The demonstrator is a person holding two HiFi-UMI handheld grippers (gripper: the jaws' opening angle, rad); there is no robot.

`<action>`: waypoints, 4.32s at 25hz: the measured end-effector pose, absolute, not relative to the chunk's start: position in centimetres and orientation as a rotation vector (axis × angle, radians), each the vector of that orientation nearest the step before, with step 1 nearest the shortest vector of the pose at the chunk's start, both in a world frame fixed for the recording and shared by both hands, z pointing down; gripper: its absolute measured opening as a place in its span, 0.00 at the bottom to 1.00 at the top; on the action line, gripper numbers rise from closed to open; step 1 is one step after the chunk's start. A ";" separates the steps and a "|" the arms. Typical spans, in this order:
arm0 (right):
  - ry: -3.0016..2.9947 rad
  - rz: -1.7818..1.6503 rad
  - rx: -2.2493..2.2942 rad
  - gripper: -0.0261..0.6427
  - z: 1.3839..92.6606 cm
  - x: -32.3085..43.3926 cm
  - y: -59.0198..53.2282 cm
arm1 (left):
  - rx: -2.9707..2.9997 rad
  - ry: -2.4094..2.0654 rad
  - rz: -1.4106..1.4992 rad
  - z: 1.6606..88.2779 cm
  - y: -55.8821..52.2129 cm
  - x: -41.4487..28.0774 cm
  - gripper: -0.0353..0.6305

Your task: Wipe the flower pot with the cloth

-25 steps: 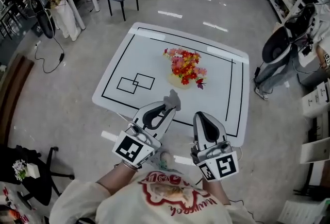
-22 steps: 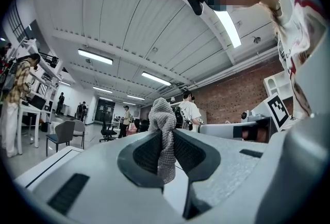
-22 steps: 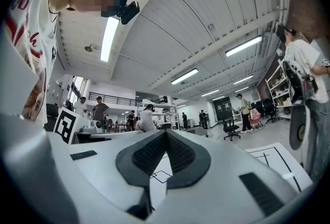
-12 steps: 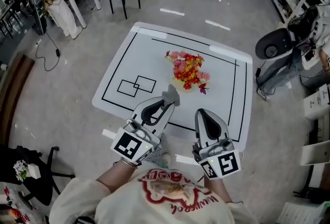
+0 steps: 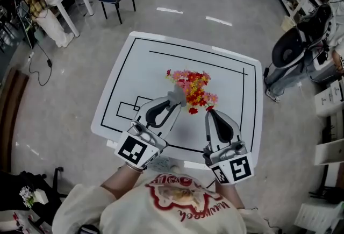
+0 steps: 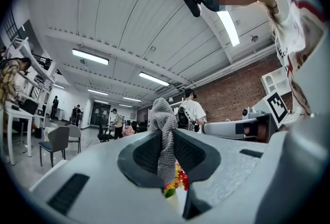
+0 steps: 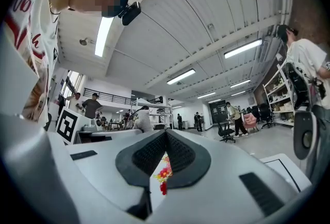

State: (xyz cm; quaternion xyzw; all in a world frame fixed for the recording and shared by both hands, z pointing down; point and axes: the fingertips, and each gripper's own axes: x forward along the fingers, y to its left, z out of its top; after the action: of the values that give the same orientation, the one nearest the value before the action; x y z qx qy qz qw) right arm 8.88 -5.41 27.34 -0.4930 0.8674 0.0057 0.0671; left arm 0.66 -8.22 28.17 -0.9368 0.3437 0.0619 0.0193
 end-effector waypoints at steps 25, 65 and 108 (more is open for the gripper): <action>2.508 -0.022 -1.694 0.04 27.9 11.8 -15.8 | -2.956 0.891 0.098 30.4 -24.2 0.6 0.14; 2.400 -0.197 -1.822 0.04 31.7 13.7 -18.9 | -3.138 -0.270 -0.304 46.8 -26.5 8.6 0.14; 2.441 -0.187 -1.786 0.04 31.5 13.1 -17.6 | -3.097 -0.314 -0.485 48.6 -24.8 6.5 0.14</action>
State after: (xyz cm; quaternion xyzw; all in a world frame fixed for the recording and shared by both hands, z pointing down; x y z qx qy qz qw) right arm 13.15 -17.63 31.52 -0.5885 0.8042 -0.0617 0.0557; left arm 6.47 -24.84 48.63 -0.9830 -0.0998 -0.1541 -0.0043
